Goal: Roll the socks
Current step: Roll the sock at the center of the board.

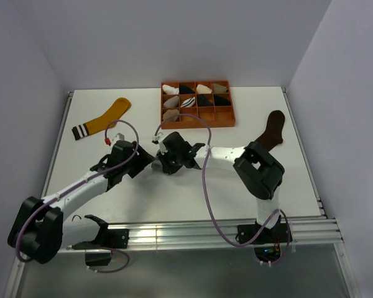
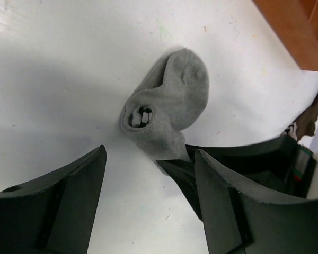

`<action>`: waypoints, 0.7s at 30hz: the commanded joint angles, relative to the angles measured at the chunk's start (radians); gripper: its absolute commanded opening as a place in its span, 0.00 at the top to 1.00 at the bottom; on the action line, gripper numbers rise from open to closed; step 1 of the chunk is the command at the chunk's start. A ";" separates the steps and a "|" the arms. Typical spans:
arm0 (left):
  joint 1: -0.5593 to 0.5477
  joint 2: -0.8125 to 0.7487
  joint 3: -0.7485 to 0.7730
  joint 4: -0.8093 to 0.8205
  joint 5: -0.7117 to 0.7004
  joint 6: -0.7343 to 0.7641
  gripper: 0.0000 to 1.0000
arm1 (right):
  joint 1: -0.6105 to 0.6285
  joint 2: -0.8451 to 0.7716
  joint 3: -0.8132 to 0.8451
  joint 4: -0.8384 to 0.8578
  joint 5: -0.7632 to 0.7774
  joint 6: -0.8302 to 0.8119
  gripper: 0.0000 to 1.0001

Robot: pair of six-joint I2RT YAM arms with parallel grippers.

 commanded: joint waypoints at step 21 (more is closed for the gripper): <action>0.008 -0.085 -0.275 0.248 -0.034 -0.111 0.32 | -0.153 0.357 0.335 -0.459 -0.691 0.114 1.00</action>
